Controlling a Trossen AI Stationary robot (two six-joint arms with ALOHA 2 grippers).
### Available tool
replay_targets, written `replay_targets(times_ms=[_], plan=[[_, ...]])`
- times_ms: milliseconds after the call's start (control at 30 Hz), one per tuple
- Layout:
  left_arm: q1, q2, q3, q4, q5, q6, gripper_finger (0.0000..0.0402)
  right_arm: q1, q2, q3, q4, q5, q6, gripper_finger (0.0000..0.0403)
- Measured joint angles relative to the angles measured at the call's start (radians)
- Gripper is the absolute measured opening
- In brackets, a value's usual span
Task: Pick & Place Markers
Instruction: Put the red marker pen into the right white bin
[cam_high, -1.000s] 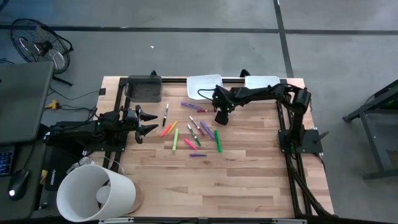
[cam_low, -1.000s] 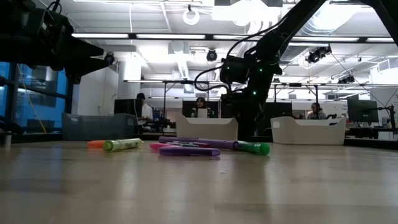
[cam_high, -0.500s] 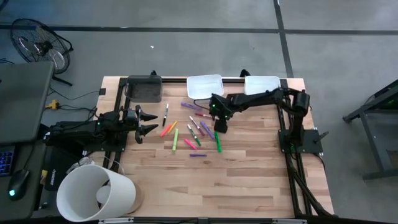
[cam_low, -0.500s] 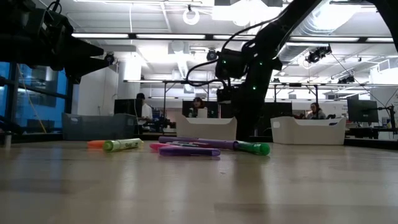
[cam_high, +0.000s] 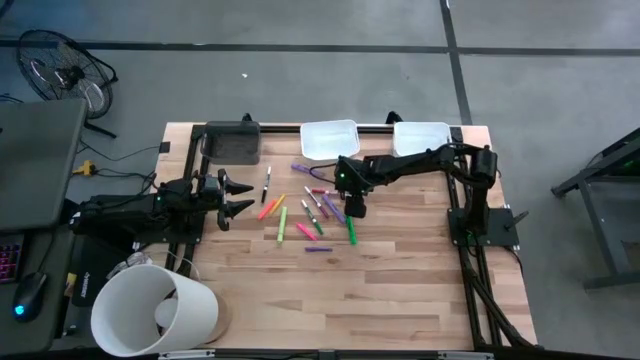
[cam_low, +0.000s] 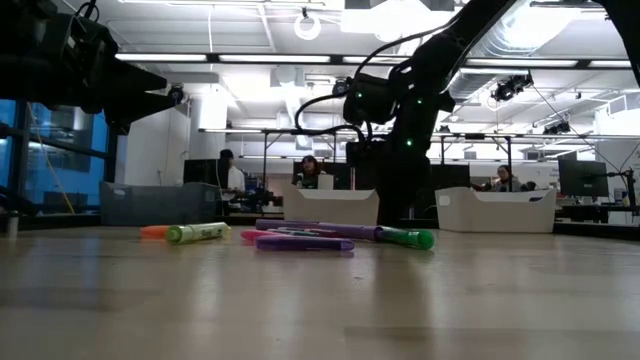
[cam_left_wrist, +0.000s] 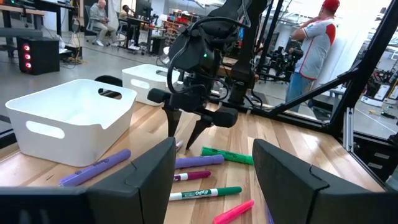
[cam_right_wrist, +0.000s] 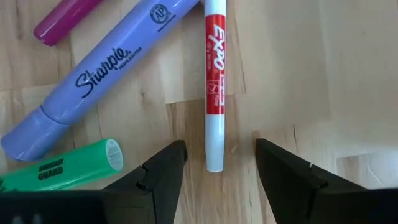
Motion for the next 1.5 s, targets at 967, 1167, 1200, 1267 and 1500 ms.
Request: replay_targets(times_ms=[967, 1167, 1200, 1267, 1500], plan=[[0.0, 0.0, 0.0, 0.0, 0.0, 0.0, 0.0211, 0.021, 0.001, 0.004, 0.001, -0.024, 0.164, 0.0018], [0.0, 0.0, 0.0, 0.0, 0.0, 0.0, 0.0211, 0.022, -0.012, 0.002, -0.001, -0.024, 0.171, 0.003], [0.0, 0.0, 0.0, 0.0, 0.0, 0.0, 0.0211, 0.022, -0.018, 0.001, 0.0, -0.024, 0.171, 0.003], [0.0, 0.0, 0.0, 0.0, 0.0, 0.0, 0.0211, 0.023, -0.041, -0.002, -0.016, -0.022, 0.171, 0.0027], [0.0, 0.0, 0.0, 0.0, 0.0, 0.0, 0.0211, 0.018, -0.115, 0.0, -0.063, -0.007, 0.206, 0.0022]])
